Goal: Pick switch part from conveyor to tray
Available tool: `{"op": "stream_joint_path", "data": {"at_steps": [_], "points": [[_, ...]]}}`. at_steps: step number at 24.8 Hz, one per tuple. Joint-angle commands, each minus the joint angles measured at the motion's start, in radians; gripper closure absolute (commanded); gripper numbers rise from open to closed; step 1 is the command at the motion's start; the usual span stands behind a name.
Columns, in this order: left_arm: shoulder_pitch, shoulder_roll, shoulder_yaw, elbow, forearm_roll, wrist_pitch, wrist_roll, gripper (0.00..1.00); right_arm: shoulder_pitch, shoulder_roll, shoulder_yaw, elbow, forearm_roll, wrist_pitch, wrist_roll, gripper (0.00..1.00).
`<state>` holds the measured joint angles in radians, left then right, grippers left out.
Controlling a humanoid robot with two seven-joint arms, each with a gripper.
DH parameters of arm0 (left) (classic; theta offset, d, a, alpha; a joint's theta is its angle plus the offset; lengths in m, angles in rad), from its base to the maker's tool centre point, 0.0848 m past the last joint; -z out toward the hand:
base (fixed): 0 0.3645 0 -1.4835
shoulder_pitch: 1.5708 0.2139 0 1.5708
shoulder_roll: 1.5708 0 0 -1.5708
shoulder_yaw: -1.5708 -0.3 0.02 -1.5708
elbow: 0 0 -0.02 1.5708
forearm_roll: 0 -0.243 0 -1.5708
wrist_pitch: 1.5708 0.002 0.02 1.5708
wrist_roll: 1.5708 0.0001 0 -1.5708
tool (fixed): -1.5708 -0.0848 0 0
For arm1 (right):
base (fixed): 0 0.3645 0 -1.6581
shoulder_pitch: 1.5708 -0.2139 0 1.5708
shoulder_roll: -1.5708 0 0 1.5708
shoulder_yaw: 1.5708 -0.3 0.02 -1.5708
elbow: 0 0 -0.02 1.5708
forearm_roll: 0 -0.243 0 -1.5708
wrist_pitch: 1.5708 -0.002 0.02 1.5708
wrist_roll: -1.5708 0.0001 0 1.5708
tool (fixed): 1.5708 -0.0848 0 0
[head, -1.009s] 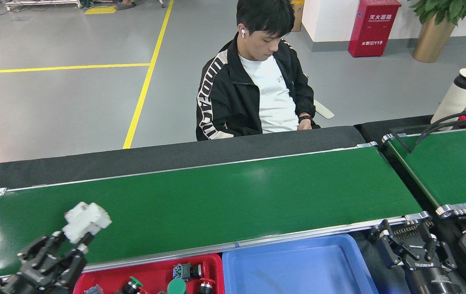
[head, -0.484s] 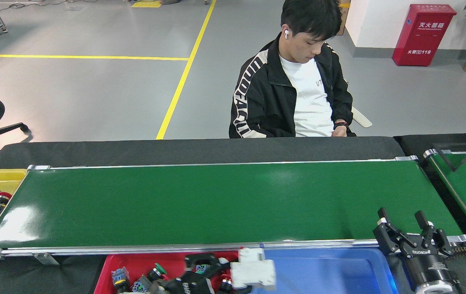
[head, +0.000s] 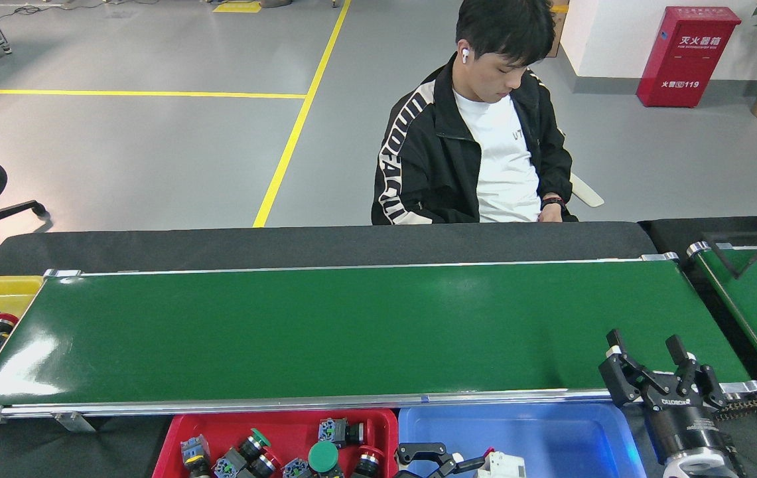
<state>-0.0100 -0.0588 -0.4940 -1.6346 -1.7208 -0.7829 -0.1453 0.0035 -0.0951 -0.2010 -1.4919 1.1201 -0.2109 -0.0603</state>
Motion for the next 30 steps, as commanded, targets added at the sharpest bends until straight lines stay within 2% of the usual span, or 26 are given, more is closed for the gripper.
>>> {"op": "stream_joint_path", "data": {"at_steps": [1,3,7,10,12,15,19,21,22,24,26,30], "points": [[-0.010,-0.004,0.026,-0.010,0.007,-0.003,0.012,0.01,-0.026,0.001,-0.002,-0.013,-0.002,0.001,0.000,0.00],[-0.008,-0.004,0.100,-0.019,0.026,-0.003,0.013,0.01,-0.030,0.001,-0.002,-0.013,-0.002,0.001,0.000,0.00],[-0.011,0.013,0.367,-0.027,0.196,-0.003,0.015,0.01,-0.033,0.001,-0.002,-0.016,0.000,-0.001,0.000,0.00],[0.008,0.042,0.597,-0.050,0.221,-0.003,0.012,0.02,-0.031,0.001,-0.002,-0.038,0.000,0.001,0.002,0.00],[0.056,0.034,0.779,-0.074,0.214,-0.003,0.007,0.03,-0.026,0.001,0.000,-0.051,0.000,0.001,0.004,0.00],[0.134,0.036,0.939,-0.128,0.213,-0.003,0.007,0.03,-0.011,0.000,0.000,-0.077,0.000,-0.021,0.004,0.00],[0.206,0.034,1.049,-0.140,0.214,-0.003,0.007,0.03,0.121,0.000,0.000,-0.173,0.000,-0.102,0.004,0.00],[0.216,0.040,1.049,-0.136,0.208,0.134,0.007,0.04,0.205,0.003,0.000,-0.229,0.000,-0.133,0.004,0.00],[0.216,0.047,1.045,-0.129,0.207,0.194,0.007,0.04,0.217,0.006,-0.002,-0.243,0.000,-0.131,0.004,0.00],[0.212,0.050,1.043,-0.119,0.217,0.244,0.009,0.04,0.222,0.032,-0.002,-0.257,0.001,-0.122,0.007,0.00],[0.216,0.047,1.062,-0.122,0.222,0.248,0.009,0.04,0.234,0.049,-0.005,-0.260,0.003,-0.105,0.007,0.00],[0.245,0.040,1.071,-0.126,0.254,0.244,0.009,0.04,0.254,0.044,-0.012,-0.272,0.003,-0.104,0.000,0.00]]}}
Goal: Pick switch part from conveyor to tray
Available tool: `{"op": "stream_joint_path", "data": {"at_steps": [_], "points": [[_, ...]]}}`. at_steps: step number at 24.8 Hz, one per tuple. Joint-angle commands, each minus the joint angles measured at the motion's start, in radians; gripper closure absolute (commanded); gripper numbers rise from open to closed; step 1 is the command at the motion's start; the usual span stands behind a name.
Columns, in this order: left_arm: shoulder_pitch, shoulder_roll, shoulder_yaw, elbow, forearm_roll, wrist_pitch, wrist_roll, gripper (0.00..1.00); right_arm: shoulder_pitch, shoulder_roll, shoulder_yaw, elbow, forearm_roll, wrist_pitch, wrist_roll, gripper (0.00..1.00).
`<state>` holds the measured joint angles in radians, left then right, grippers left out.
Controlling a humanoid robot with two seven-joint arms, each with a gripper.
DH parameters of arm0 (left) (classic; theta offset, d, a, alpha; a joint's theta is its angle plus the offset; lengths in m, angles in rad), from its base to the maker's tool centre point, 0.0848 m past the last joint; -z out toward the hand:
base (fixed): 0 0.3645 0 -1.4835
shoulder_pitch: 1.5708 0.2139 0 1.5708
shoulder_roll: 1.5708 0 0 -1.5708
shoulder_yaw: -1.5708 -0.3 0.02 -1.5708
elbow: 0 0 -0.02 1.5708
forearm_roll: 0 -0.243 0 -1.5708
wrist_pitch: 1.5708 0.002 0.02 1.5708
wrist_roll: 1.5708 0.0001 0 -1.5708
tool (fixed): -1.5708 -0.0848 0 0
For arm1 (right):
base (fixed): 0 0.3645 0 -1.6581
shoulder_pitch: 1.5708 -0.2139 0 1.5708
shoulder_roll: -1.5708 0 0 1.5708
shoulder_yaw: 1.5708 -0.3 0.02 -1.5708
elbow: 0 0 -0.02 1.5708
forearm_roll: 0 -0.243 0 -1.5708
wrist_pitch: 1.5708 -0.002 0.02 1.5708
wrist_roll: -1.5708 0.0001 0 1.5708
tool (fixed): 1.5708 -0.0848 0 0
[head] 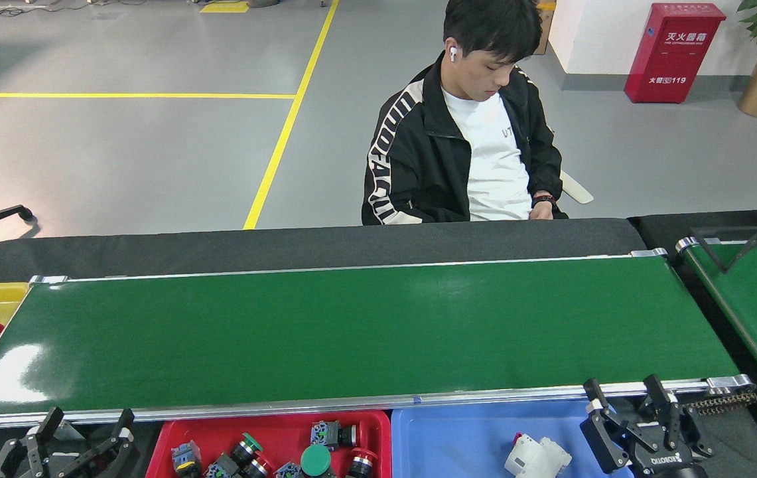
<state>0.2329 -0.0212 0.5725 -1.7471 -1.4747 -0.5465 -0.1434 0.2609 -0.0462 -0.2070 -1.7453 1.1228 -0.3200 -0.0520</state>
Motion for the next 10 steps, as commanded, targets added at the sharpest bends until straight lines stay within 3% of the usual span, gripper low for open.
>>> {"op": "stream_joint_path", "data": {"at_steps": [1,10], "points": [[0.003,0.001,0.006,-0.015,0.008,0.011,0.007,0.04,0.000,-0.003,-0.006,-0.023,0.000,0.006,-0.008,0.00],[-0.007,-0.002,0.000,-0.028,0.010,0.022,0.005,0.04,0.077,-0.011,-0.069,-0.025,0.002,-0.004,-0.011,0.00]]}}
